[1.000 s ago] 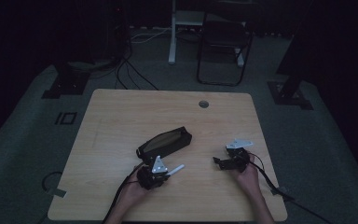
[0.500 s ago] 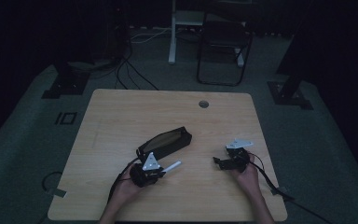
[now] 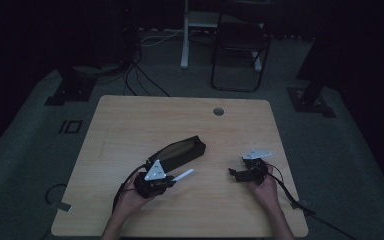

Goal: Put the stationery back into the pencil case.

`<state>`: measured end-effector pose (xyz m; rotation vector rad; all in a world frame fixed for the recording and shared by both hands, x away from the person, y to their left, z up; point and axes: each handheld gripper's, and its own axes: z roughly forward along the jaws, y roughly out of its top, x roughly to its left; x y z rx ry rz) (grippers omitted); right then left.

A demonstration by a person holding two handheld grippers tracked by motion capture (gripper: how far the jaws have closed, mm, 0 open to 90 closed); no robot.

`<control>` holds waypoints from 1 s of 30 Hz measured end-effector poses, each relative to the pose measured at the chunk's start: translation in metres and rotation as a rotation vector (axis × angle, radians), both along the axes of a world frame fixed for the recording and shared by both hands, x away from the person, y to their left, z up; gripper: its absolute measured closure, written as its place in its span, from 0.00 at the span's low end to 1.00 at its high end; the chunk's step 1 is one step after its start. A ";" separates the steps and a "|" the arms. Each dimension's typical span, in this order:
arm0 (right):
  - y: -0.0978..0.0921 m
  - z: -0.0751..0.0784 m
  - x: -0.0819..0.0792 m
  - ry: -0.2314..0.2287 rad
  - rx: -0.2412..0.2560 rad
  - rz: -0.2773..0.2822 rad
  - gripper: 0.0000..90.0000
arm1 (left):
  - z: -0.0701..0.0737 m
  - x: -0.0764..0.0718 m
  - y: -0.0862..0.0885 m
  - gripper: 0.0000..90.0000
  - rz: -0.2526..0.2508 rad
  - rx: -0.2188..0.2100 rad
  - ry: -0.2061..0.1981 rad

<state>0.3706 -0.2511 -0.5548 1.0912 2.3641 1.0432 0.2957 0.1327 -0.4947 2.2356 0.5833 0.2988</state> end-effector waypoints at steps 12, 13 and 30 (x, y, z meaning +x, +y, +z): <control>0.000 0.000 0.000 0.001 0.000 0.000 0.21 | 0.009 0.000 0.004 0.87 -0.022 -0.034 0.002; 0.000 0.000 0.000 0.000 0.001 0.000 0.21 | 0.010 0.000 0.004 0.87 -0.022 -0.033 0.001; 0.000 0.000 0.000 0.000 0.000 0.000 0.21 | 0.031 -0.007 0.009 0.87 -0.061 -0.039 -0.027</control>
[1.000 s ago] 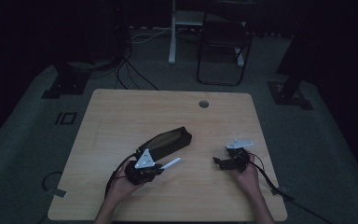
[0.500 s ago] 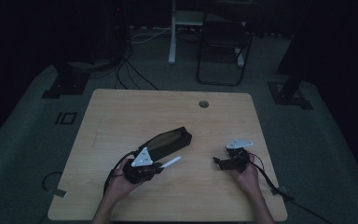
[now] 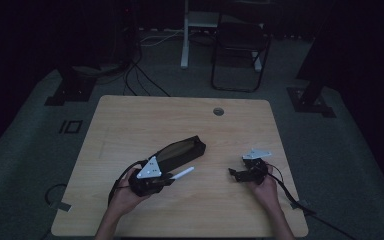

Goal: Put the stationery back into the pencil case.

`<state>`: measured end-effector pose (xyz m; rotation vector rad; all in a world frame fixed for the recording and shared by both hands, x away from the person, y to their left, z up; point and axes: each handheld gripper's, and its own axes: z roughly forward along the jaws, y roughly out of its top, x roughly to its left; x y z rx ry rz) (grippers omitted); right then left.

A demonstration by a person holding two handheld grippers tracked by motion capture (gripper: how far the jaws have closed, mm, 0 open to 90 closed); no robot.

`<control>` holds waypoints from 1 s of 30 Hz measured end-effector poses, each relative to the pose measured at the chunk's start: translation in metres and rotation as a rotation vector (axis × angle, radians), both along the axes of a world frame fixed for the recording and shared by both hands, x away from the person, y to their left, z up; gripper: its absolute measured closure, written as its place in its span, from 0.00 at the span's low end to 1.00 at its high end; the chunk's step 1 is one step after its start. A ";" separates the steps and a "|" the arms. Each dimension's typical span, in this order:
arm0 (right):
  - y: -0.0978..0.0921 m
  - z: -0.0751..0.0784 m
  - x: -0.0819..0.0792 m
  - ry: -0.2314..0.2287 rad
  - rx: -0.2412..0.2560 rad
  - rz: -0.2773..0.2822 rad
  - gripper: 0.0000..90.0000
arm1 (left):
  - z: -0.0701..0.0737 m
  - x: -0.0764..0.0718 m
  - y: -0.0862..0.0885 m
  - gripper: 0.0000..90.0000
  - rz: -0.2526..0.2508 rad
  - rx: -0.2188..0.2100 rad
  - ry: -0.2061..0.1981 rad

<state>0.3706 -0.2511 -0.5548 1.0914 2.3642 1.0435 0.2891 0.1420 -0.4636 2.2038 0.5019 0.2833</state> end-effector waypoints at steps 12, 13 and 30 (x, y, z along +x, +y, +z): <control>0.000 0.000 0.000 0.000 0.000 0.000 0.21 | 0.017 -0.003 0.009 0.87 -0.011 0.007 -0.025; 0.000 0.000 0.000 0.000 0.000 0.000 0.21 | 0.018 -0.003 0.010 0.87 -0.014 0.007 -0.025; 0.000 0.000 0.000 0.000 0.000 0.000 0.21 | 0.036 -0.004 0.022 0.87 -0.019 -0.019 -0.049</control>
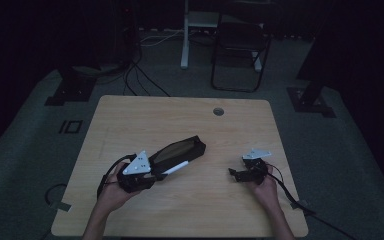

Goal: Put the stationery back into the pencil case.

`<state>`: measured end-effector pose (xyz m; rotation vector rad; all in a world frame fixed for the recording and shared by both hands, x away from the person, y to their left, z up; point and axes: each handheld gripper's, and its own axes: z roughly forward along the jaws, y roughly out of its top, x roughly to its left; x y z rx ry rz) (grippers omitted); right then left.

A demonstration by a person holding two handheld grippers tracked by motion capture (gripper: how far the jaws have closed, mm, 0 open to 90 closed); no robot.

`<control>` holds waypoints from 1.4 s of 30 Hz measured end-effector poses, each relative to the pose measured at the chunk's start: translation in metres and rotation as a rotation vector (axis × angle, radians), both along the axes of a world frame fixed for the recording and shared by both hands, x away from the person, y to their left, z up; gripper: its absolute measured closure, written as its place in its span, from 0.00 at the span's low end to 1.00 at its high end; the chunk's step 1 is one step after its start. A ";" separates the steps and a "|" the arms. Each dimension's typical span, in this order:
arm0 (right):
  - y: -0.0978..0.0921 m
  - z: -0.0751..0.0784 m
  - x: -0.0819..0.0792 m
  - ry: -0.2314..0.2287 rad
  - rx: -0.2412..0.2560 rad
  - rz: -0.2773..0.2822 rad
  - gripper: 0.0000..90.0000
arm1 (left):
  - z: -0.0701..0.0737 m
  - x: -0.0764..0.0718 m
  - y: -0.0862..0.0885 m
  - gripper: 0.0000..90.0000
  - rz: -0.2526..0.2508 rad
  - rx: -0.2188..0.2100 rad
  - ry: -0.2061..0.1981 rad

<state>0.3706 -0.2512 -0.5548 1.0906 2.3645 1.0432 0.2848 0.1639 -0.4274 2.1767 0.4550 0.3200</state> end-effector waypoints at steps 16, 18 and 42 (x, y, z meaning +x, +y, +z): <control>0.000 0.000 0.000 0.000 0.000 0.000 0.21 | 0.020 0.005 0.002 0.87 -0.005 -0.007 -0.037; 0.000 0.000 0.000 0.000 0.000 0.000 0.21 | 0.022 0.006 0.002 0.87 -0.004 -0.008 -0.040; 0.000 0.000 0.000 0.000 0.000 0.000 0.21 | 0.037 0.018 0.001 0.87 0.011 -0.003 -0.080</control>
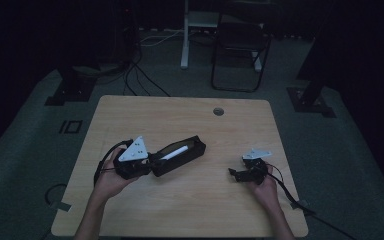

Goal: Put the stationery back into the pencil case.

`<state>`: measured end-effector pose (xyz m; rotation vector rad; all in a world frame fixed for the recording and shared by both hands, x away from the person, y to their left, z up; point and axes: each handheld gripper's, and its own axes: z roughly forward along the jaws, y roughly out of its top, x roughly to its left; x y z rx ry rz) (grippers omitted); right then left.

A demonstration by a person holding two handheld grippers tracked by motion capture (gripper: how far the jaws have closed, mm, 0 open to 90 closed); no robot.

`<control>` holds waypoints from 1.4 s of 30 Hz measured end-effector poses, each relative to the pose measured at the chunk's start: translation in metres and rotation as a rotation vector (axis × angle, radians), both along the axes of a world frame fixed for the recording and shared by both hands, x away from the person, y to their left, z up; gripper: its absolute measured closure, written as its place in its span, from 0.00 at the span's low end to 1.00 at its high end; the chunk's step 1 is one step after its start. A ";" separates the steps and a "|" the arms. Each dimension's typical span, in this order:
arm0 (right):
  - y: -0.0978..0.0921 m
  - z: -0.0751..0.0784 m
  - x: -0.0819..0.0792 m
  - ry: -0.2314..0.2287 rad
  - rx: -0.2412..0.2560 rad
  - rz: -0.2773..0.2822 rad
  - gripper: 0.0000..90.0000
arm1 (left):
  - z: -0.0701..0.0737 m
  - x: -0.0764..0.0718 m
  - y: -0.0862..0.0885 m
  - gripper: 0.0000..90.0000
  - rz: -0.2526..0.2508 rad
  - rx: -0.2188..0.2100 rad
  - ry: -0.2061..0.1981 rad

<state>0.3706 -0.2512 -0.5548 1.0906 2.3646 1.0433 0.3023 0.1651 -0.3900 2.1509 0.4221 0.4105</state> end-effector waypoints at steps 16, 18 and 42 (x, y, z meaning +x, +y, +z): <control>0.000 0.000 0.000 0.001 0.001 -0.001 0.21 | 0.001 0.012 -0.005 0.87 0.018 -0.008 -0.011; 0.000 0.000 0.000 0.001 0.002 -0.002 0.21 | 0.000 0.014 -0.005 0.87 0.024 -0.008 -0.011; 0.000 0.000 0.000 0.000 -0.001 0.001 0.21 | -0.009 0.029 -0.011 0.87 0.083 0.025 -0.027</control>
